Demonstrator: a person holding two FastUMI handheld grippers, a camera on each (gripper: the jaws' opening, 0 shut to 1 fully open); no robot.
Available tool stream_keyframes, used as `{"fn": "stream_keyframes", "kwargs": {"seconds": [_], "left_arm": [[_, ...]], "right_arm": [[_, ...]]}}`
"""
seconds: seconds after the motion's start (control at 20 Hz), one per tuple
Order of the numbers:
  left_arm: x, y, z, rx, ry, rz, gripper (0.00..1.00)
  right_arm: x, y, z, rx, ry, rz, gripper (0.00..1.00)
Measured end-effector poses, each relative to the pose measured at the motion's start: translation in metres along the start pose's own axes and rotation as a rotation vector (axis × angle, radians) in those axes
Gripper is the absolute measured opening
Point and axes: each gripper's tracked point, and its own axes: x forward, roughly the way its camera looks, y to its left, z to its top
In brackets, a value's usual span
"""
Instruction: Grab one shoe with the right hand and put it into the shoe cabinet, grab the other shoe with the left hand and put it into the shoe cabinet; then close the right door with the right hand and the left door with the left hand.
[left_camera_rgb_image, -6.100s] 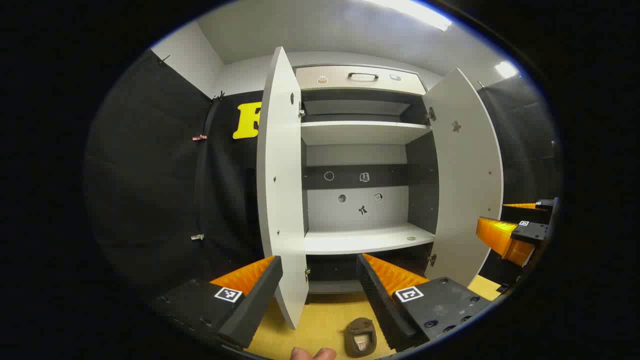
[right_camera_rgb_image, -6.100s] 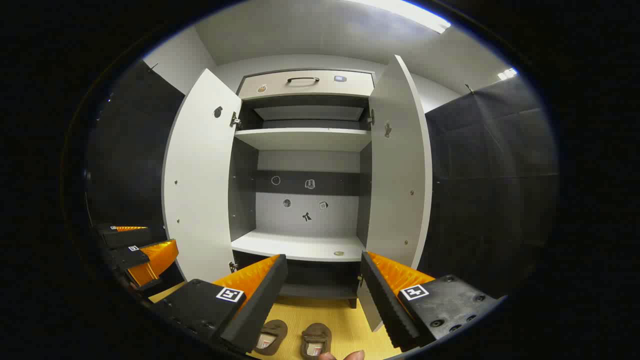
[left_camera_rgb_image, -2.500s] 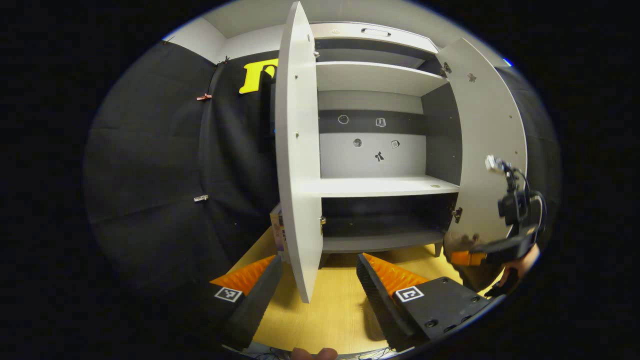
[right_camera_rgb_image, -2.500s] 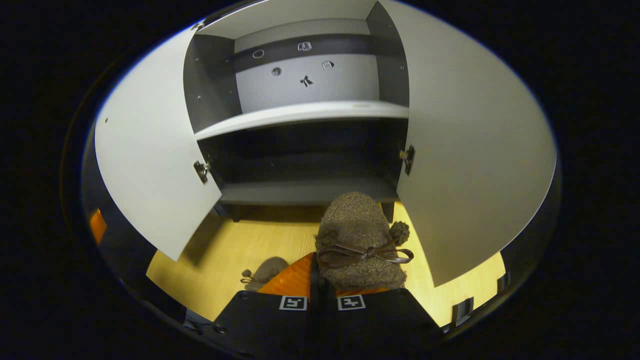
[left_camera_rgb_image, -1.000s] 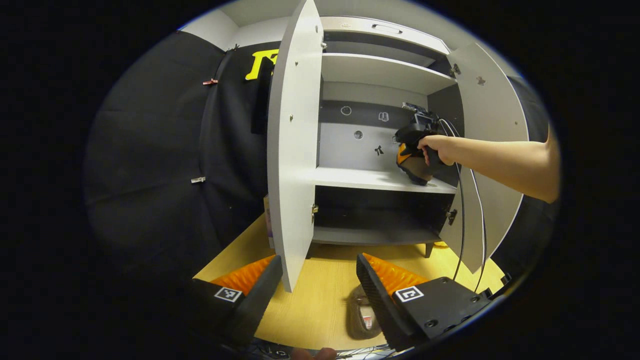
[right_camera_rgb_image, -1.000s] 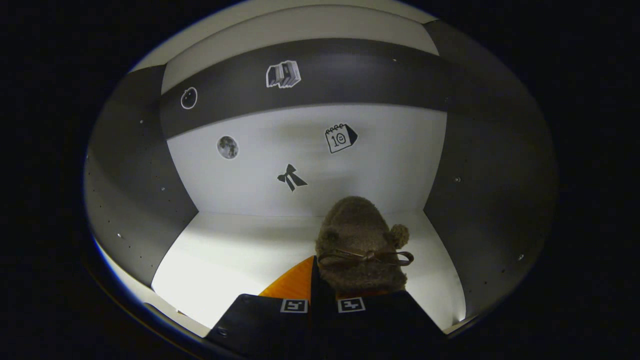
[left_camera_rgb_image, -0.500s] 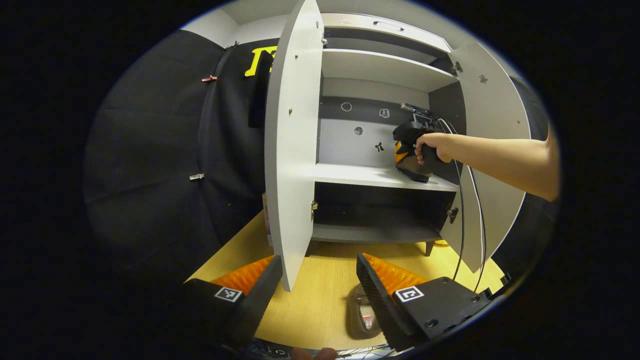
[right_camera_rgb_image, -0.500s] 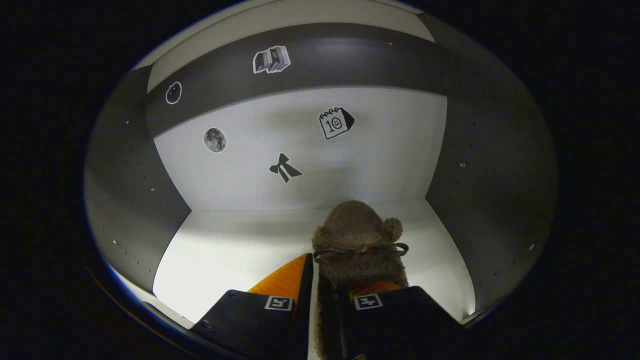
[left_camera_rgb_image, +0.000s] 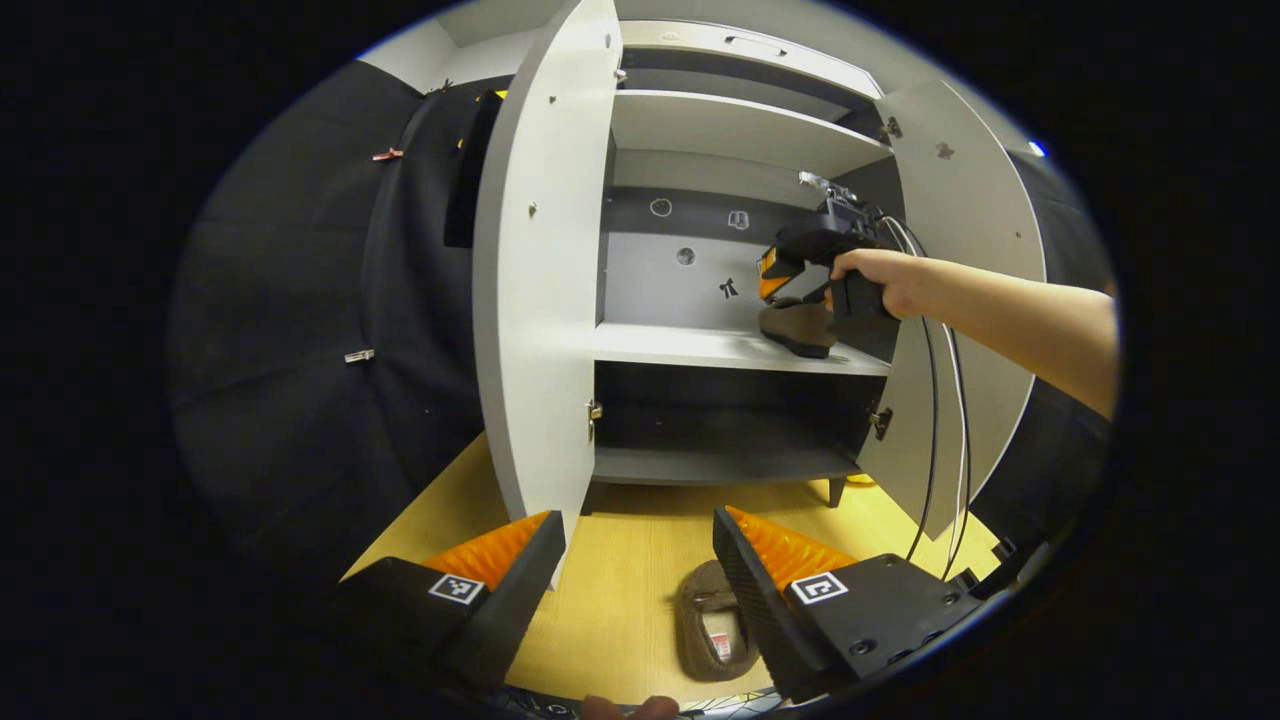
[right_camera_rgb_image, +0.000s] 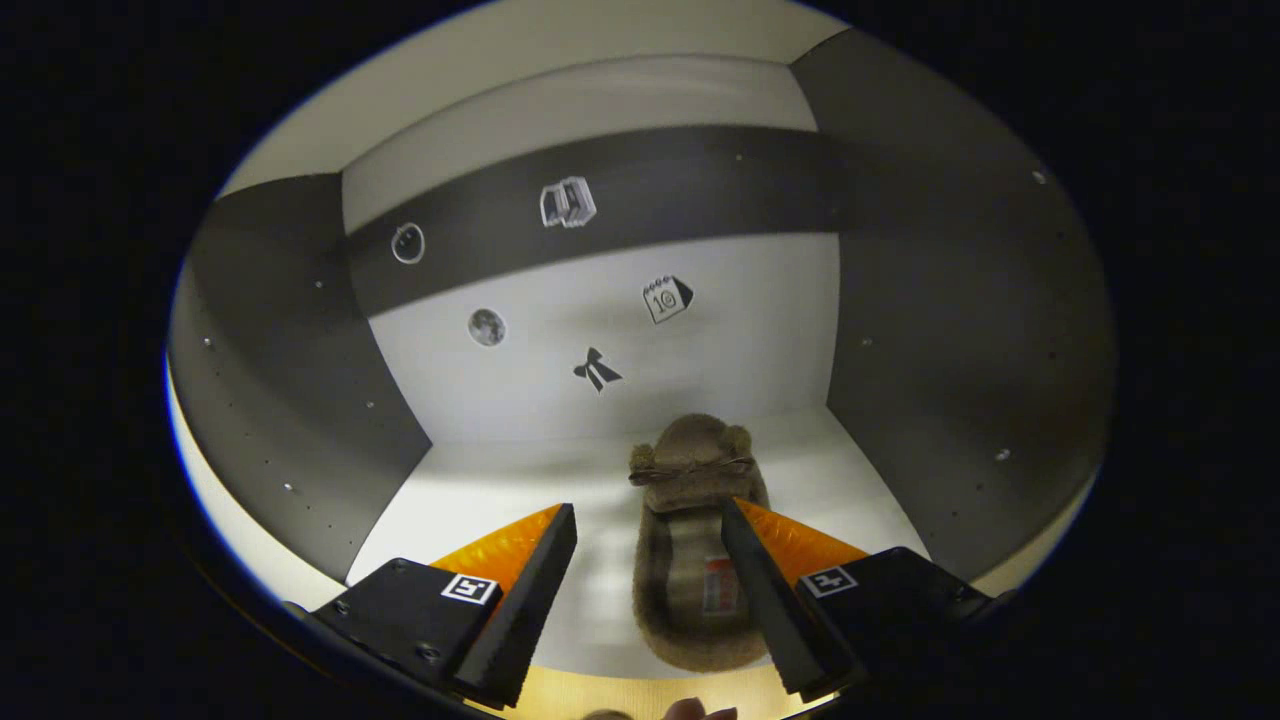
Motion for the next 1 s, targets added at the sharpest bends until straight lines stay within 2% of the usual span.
{"fn": "stream_keyframes", "kwargs": {"seconds": [0.2,0.4,0.5,0.6,0.75,0.9,1.0], "left_arm": [[0.009,-0.011,-0.018,0.015,0.005,-0.039,0.95],[0.024,-0.027,-0.04,0.027,0.013,-0.097,0.95],[0.031,-0.033,-0.061,0.054,0.045,-0.116,0.95],[0.037,-0.043,-0.088,0.092,0.088,-0.141,0.95],[0.044,-0.054,-0.142,0.148,0.201,-0.179,0.86],[0.063,-0.057,-0.183,0.144,0.309,-0.18,0.84],[0.08,-0.059,-0.2,0.125,0.358,-0.176,0.8]], "right_arm": [[-0.068,-0.005,0.024,-0.023,-0.171,-0.004,1.0],[-0.157,-0.009,0.025,-0.04,-0.301,-0.008,0.98],[-0.196,-0.017,0.017,-0.05,-0.329,-0.011,0.98],[-0.236,-0.024,0.011,-0.043,-0.343,-0.005,0.98],[-0.29,-0.041,0.012,-0.064,-0.39,-0.019,0.98],[-0.34,-0.057,0.012,-0.068,-0.435,-0.032,1.0],[-0.368,-0.072,0.013,-0.052,-0.442,-0.05,0.98]]}}
